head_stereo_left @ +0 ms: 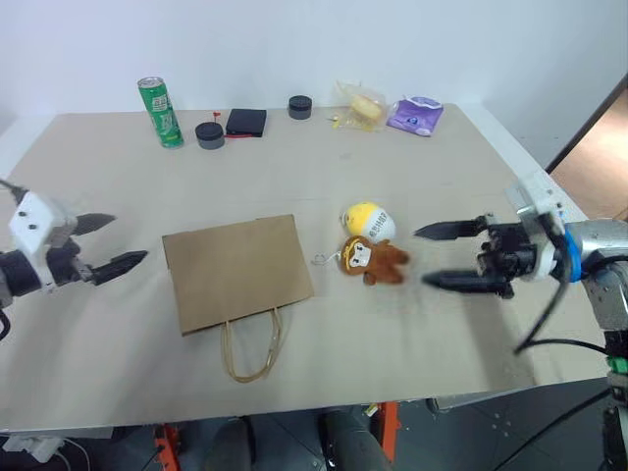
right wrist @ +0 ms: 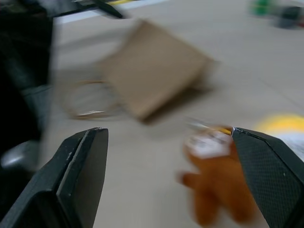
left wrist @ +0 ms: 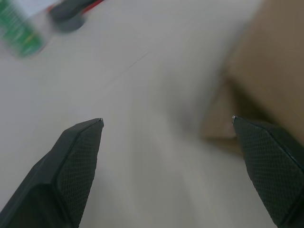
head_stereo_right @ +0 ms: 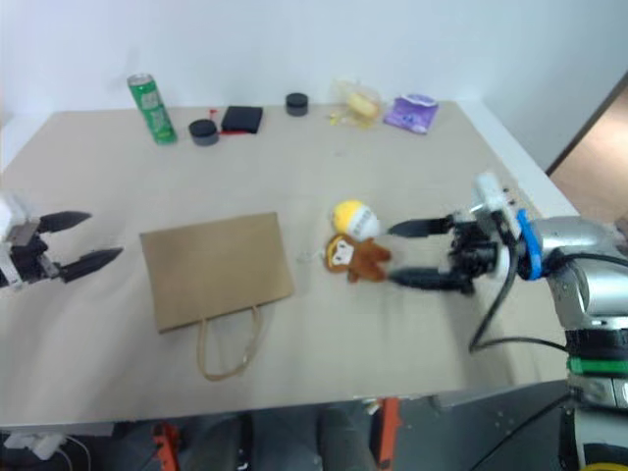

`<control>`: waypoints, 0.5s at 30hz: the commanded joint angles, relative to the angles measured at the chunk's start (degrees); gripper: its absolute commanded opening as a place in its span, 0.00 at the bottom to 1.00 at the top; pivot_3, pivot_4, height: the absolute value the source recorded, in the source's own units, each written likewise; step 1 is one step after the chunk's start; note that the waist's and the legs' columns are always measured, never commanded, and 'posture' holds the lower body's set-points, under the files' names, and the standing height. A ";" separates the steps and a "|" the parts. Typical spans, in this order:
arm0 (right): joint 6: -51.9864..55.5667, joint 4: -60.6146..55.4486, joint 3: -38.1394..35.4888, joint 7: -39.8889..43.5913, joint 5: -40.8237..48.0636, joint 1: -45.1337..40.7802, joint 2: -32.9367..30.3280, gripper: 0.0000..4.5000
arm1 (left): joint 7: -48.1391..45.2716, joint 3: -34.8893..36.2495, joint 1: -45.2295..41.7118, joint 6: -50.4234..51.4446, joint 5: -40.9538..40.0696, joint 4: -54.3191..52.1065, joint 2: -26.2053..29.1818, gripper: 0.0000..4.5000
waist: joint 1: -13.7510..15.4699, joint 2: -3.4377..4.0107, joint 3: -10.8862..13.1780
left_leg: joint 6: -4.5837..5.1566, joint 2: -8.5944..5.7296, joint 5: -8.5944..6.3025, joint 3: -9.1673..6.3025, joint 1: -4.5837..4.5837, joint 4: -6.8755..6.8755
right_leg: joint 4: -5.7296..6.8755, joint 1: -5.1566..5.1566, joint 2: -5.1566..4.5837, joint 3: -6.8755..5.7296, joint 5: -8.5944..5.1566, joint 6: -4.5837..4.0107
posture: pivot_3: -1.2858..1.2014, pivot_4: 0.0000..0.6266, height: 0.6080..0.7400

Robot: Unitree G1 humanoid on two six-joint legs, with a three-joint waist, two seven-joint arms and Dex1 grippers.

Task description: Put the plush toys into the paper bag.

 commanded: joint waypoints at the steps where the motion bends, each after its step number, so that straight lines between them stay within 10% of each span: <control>1: -0.36 -9.82 1.23 1.80 2.51 2.03 -0.34 1.00 | -5.05 -2.83 -0.55 -12.76 2.48 -7.48 -0.70 0.99 | 0.00 0.00 0.00 | 0.00 0.00 0.00 0.00 0.00 0.08 | 0.00 0.02 0.00 0.01 -0.05 -0.11 | 0.52 0.24 1.00; 15: -11.09 -10.53 3.92 -7.37 -5.58 7.16 6.00 1.00 | -5.75 -6.72 12.85 -74.51 14.64 -3.19 -8.46 0.99 | 0.02 0.02 -0.08 | 0.10 0.03 0.06 0.17 0.19 0.46 | 0.05 0.17 -0.06 0.15 0.24 -0.22 | 0.52 0.24 1.00</control>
